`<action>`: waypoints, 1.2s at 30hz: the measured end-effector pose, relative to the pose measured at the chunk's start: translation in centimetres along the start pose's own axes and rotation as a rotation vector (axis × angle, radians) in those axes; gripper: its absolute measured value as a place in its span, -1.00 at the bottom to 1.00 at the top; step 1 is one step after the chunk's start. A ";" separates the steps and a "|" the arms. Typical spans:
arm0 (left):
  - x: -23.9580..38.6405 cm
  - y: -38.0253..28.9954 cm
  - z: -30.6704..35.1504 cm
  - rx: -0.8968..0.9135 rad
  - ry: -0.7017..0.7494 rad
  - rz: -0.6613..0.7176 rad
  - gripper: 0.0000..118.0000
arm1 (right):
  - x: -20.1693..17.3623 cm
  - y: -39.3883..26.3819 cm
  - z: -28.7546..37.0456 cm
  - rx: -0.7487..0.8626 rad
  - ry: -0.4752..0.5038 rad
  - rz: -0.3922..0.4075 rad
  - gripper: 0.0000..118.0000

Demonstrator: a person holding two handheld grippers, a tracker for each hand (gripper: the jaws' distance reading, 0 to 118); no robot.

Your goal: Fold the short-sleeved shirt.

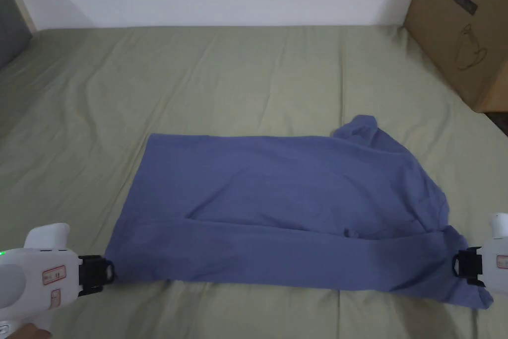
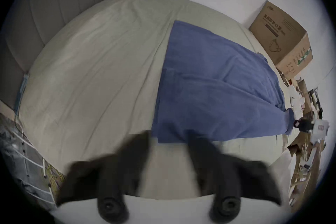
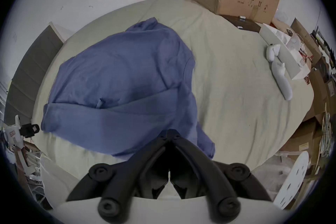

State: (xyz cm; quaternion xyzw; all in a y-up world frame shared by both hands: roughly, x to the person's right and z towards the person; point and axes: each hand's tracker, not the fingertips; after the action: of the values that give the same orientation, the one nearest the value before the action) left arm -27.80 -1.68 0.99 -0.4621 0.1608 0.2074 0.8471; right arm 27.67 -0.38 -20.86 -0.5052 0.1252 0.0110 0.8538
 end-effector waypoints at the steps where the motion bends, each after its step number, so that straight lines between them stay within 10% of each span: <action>1: -0.1 0.1 -0.4 -0.008 -0.008 0.012 0.66 | -0.3 -0.2 0.3 -0.002 -0.001 -0.002 -1.00; 7: -0.5 1.5 -3.1 -0.020 -0.021 0.067 0.69 | -0.9 -0.8 0.8 -0.009 -0.016 0.031 -1.00; 14: 0.6 1.8 -4.0 -0.040 0.027 -0.041 -0.89 | -0.3 -1.7 1.2 -0.013 -0.012 -0.002 -1.00; 16: 1.3 2.0 -4.1 -0.046 0.018 -0.031 -0.89 | -0.2 -1.8 1.3 0.003 -0.012 -0.006 -1.00; 19: 1.9 1.8 -4.2 -0.052 0.052 -0.074 -0.89 | 0.1 -1.7 1.3 0.013 -0.032 0.008 0.33; 20: 2.0 1.8 -4.1 -0.050 0.056 -0.081 -0.89 | 0.3 -1.6 1.1 0.008 -0.033 0.006 0.35; 25: 1.7 2.2 -3.1 -0.046 0.042 -0.086 -0.89 | 1.9 -1.6 -1.9 -0.066 -0.021 -0.092 0.18; 27: 1.6 2.3 -2.8 -0.044 0.029 -0.072 -0.89 | 1.7 -2.5 -4.0 -0.120 -0.015 -0.053 -0.83; 36: 2.0 2.8 -1.1 -0.033 0.022 -0.106 -0.89 | 0.7 -1.1 0.3 -0.041 0.001 -0.005 -0.89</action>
State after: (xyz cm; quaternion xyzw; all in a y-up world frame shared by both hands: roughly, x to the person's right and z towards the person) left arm -27.54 -0.88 -2.49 -0.4861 0.1418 0.1597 0.8474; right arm 28.60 -0.69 -19.93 -0.5228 0.1243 0.0109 0.8433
